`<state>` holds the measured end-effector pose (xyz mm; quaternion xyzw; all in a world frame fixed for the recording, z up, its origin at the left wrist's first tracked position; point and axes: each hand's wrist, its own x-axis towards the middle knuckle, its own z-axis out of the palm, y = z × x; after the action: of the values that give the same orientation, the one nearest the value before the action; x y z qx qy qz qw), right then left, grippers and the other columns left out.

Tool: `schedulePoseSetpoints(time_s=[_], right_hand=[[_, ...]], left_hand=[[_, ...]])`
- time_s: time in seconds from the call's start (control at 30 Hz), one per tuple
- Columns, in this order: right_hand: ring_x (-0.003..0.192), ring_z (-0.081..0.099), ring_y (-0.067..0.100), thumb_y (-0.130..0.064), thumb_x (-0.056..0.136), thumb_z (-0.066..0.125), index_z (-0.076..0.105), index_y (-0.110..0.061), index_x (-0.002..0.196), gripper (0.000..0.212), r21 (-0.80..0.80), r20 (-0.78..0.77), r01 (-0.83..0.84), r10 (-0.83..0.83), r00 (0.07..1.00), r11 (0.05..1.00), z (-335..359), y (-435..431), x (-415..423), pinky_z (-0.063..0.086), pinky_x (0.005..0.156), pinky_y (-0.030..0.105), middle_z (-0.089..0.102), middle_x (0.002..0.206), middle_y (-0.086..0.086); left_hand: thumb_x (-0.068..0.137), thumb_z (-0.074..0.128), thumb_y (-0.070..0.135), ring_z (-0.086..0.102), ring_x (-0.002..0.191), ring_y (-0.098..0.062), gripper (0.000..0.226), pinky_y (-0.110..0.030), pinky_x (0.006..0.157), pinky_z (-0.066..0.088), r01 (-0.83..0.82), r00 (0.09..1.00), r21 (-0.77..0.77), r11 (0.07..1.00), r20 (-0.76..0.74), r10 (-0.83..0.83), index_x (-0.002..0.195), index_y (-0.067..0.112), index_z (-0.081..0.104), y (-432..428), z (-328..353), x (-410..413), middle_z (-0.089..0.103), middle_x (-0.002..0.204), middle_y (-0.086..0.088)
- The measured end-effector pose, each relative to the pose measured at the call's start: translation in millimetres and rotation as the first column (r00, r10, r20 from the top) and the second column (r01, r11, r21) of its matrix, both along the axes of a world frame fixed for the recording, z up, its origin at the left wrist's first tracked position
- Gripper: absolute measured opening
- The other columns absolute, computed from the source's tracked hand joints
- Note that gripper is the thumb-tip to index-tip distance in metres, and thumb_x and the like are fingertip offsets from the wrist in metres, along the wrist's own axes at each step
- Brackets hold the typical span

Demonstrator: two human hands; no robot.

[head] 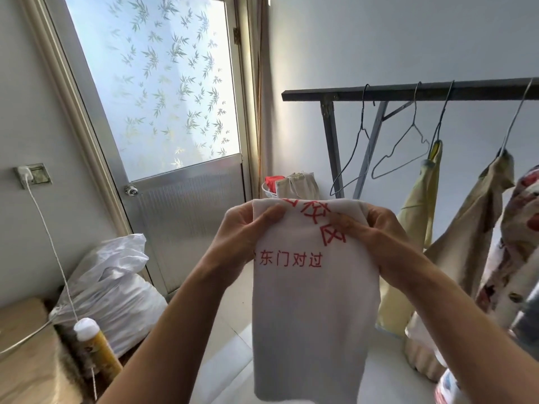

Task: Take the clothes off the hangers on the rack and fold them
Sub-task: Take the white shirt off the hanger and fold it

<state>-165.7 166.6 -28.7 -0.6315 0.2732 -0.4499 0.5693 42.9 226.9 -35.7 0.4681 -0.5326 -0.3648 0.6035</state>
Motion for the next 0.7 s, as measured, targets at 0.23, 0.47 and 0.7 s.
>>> schedulePoseSetpoints(time_s=[0.23,0.47,0.7], right_hand=[[0.058,0.068,0.01,-0.02,0.081,0.07,0.07,-0.013,0.083,0.007,0.02,0.05,0.114,-0.114,0.992,0.993,4.0,-4.0,1.9,0.053,0.05,0.02,0.073,0.067,0.0],[0.108,0.067,0.029,-0.052,0.061,0.083,0.071,-0.013,0.115,0.068,0.233,0.404,-0.34,0.227,0.886,0.911,-29.0,-4.9,-24.5,0.057,0.079,0.037,0.068,0.118,0.015],[0.095,0.072,0.029,-0.008,0.077,0.07,0.066,0.002,0.114,0.039,0.415,0.185,-0.056,-0.024,0.982,0.908,-48.3,2.4,-13.3,0.061,0.074,0.036,0.072,0.108,0.018]], left_hand=[[0.076,0.079,0.032,0.068,0.105,-0.036,0.052,-0.038,0.083,0.058,0.261,0.963,0.133,0.956,-0.103,-0.249,0.114,-0.002,0.067,4.3,-39.1,-3.1,0.07,0.114,-0.02],[0.085,0.065,0.022,0.072,0.089,-0.031,0.038,-0.039,0.075,0.061,0.084,0.987,0.104,0.991,-0.149,-0.068,0.109,-0.008,0.066,1.0,-31.1,-17.7,0.073,0.104,-0.02],[0.092,0.062,0.025,0.072,0.078,-0.022,0.028,-0.028,0.064,0.058,0.014,0.994,0.108,0.994,-0.112,-0.002,0.096,-0.001,0.072,-7.0,-34.5,-21.9,0.076,0.094,-0.015]])
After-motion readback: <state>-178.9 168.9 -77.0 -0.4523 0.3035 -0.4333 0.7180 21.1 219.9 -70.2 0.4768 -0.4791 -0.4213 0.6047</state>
